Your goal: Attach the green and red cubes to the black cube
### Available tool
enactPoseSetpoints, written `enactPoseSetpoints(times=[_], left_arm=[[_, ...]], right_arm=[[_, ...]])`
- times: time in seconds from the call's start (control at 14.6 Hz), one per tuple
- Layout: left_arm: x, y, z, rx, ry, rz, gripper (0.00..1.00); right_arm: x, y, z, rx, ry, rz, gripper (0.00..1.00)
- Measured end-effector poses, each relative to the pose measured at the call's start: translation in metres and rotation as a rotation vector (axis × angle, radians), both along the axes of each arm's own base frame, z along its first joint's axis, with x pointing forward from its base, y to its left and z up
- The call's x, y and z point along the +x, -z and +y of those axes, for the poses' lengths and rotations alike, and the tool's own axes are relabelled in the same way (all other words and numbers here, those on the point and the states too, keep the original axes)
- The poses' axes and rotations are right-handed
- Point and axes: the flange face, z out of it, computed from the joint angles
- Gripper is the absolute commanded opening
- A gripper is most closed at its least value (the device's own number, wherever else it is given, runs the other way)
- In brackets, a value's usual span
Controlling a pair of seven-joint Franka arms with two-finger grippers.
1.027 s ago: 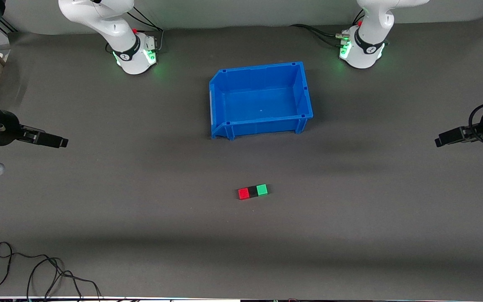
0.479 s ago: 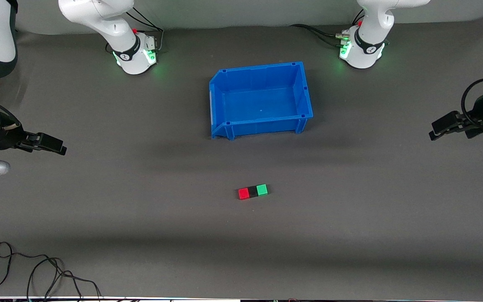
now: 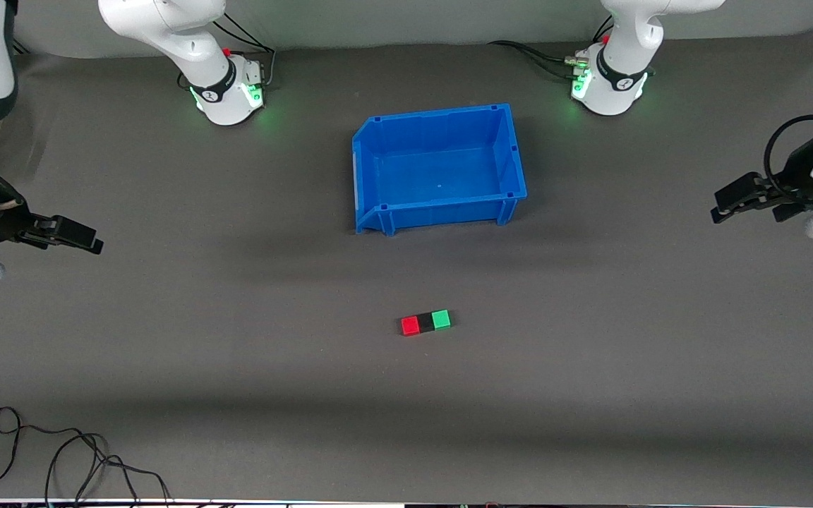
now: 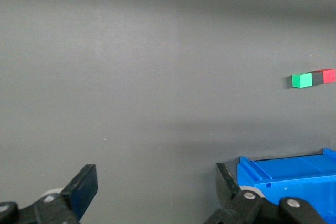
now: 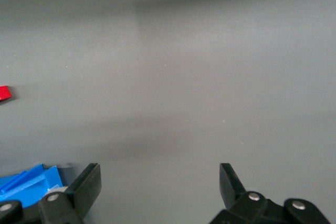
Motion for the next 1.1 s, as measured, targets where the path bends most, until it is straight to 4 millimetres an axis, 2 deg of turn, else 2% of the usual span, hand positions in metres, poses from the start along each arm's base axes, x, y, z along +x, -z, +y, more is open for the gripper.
enactPoseSetpoints(times=[0.14, 0.34, 0.55, 1.1], left_arm=[[0.000, 0.002, -0.001, 0.005, 0.004, 0.018, 1.00], [0.001, 0.003, 0.004, 0.050, 0.010, 0.023, 1.00], [0.000, 0.003, 0.007, 0.082, 0.016, 0.025, 1.00], [0.000, 0.004, 0.007, 0.101, 0.028, 0.030, 1.00]], right_arm=[[-0.005, -0.004, -0.002, -0.001, -0.005, -0.005, 1.00], [-0.015, -0.012, 0.010, 0.001, 0.004, -0.011, 1.00], [-0.024, -0.009, 0.022, 0.001, 0.008, -0.017, 1.00], [-0.027, -0.001, 0.031, -0.010, -0.007, -0.008, 1.00]])
